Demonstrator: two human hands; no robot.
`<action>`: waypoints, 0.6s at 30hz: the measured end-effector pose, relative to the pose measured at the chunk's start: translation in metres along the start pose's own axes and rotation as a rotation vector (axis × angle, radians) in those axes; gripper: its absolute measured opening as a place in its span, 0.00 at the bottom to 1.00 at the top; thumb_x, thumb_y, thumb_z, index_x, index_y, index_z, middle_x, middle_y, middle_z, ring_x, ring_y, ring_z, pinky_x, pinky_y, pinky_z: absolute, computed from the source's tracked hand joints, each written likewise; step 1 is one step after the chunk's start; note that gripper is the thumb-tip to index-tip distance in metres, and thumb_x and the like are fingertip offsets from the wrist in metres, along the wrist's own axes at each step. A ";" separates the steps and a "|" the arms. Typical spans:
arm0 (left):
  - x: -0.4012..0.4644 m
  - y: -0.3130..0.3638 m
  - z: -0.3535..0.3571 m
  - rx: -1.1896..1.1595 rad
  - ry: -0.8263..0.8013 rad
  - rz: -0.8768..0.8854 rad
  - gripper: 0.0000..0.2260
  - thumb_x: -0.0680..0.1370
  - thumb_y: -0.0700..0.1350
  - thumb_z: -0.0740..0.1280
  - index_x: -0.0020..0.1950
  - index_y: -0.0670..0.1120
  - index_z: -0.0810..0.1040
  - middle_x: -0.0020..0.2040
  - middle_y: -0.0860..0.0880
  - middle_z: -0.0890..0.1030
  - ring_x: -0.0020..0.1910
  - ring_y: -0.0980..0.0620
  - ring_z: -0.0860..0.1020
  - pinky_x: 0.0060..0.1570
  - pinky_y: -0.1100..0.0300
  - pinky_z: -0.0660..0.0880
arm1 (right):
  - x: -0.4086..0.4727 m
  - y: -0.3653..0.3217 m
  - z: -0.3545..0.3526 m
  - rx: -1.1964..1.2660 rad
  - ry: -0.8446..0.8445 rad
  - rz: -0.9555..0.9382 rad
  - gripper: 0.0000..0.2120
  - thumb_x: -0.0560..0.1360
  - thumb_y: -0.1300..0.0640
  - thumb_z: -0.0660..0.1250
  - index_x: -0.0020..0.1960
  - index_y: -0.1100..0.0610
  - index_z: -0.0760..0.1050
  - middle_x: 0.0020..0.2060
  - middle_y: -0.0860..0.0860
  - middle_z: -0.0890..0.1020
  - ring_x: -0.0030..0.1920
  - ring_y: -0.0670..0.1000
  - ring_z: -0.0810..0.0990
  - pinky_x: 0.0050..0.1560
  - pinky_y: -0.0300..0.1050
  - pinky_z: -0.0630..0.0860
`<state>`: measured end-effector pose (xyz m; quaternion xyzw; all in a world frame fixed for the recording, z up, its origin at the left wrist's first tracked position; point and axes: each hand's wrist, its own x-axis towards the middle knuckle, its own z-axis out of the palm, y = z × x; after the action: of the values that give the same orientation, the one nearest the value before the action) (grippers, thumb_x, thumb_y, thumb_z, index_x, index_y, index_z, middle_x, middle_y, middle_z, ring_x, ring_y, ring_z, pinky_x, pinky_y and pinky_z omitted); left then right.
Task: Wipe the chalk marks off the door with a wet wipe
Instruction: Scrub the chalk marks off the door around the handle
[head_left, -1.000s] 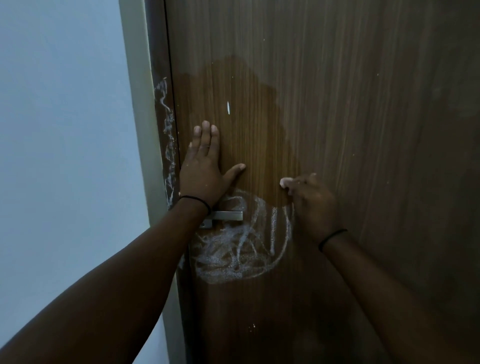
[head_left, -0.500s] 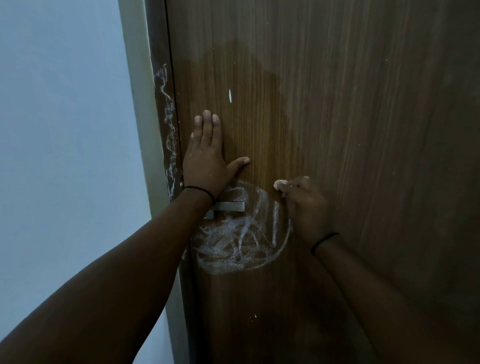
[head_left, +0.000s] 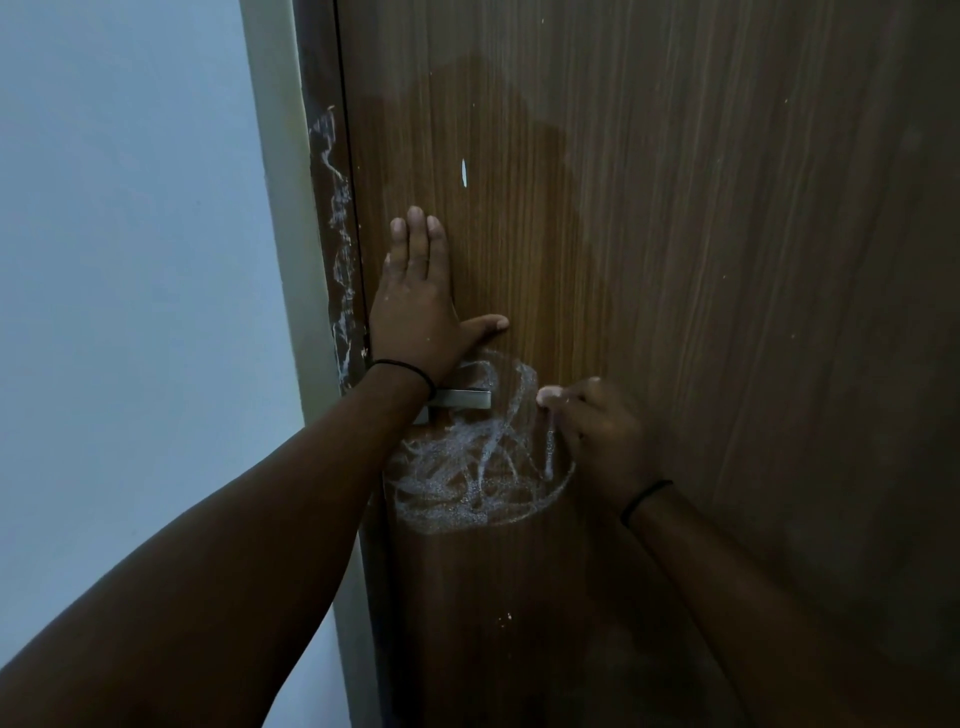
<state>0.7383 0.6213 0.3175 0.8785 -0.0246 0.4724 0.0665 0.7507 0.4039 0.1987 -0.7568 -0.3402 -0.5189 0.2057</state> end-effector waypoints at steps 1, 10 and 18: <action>-0.001 0.000 0.000 0.001 -0.007 -0.001 0.55 0.68 0.72 0.65 0.79 0.42 0.42 0.80 0.43 0.42 0.79 0.44 0.41 0.76 0.49 0.46 | -0.009 0.001 0.000 -0.003 -0.042 -0.004 0.04 0.77 0.60 0.70 0.51 0.60 0.81 0.44 0.54 0.80 0.43 0.51 0.78 0.42 0.48 0.77; -0.005 0.002 -0.001 0.005 -0.016 -0.007 0.54 0.69 0.71 0.65 0.79 0.42 0.43 0.80 0.42 0.43 0.79 0.43 0.41 0.76 0.49 0.48 | 0.010 -0.002 -0.010 0.032 0.050 0.094 0.04 0.77 0.63 0.70 0.50 0.61 0.82 0.44 0.54 0.80 0.46 0.49 0.78 0.48 0.41 0.76; -0.005 -0.017 -0.005 -0.016 -0.008 0.084 0.35 0.80 0.59 0.59 0.80 0.45 0.48 0.81 0.44 0.48 0.79 0.46 0.46 0.76 0.50 0.54 | 0.078 -0.024 -0.012 0.032 0.034 0.063 0.04 0.75 0.65 0.70 0.47 0.61 0.83 0.41 0.56 0.80 0.43 0.55 0.79 0.43 0.51 0.77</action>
<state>0.7334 0.6385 0.3149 0.8781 -0.0655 0.4710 0.0534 0.7430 0.4358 0.2743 -0.7548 -0.3211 -0.5193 0.2398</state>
